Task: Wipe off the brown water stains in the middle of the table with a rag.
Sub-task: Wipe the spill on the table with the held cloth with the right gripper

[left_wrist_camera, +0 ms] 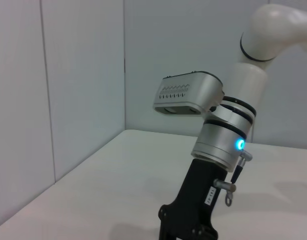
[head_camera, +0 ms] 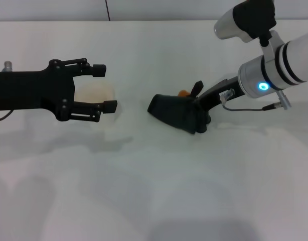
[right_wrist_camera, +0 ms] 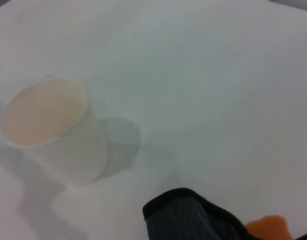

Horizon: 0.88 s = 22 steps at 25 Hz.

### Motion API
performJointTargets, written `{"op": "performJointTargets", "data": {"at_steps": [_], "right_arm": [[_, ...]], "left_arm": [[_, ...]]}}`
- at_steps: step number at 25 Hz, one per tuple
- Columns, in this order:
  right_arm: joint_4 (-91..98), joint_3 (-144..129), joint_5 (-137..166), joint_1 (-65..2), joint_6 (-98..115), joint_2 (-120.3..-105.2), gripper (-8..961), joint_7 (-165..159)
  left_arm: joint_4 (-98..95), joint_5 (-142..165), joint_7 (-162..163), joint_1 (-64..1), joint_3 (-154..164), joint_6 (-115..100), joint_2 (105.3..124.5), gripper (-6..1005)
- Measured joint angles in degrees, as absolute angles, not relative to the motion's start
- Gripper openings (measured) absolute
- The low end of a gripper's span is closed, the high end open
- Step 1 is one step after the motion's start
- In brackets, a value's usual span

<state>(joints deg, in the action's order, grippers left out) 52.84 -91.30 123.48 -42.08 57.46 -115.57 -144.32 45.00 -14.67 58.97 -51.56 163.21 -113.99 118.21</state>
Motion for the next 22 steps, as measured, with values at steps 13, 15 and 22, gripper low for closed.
{"op": "performJointTargets", "data": {"at_steps": [13,15,22], "right_arm": [[51.2,-91.1,123.5,-41.7,53.1,-115.58,46,-144.3],[51.2,-91.1,123.5,-41.7,52.7,-115.58,46,-144.3],[51.1,-90.4,123.5,-41.7,50.9,-115.41,46,-144.3]], "left_arm": [[45.0,-14.7,59.0,-51.3,163.2,-114.0,118.25,888],[45.0,-14.7,59.0,-51.2,163.2,-114.0,118.27,888],[45.0,-14.7,59.0,-51.1,163.2,-114.0,118.37,887]]}}
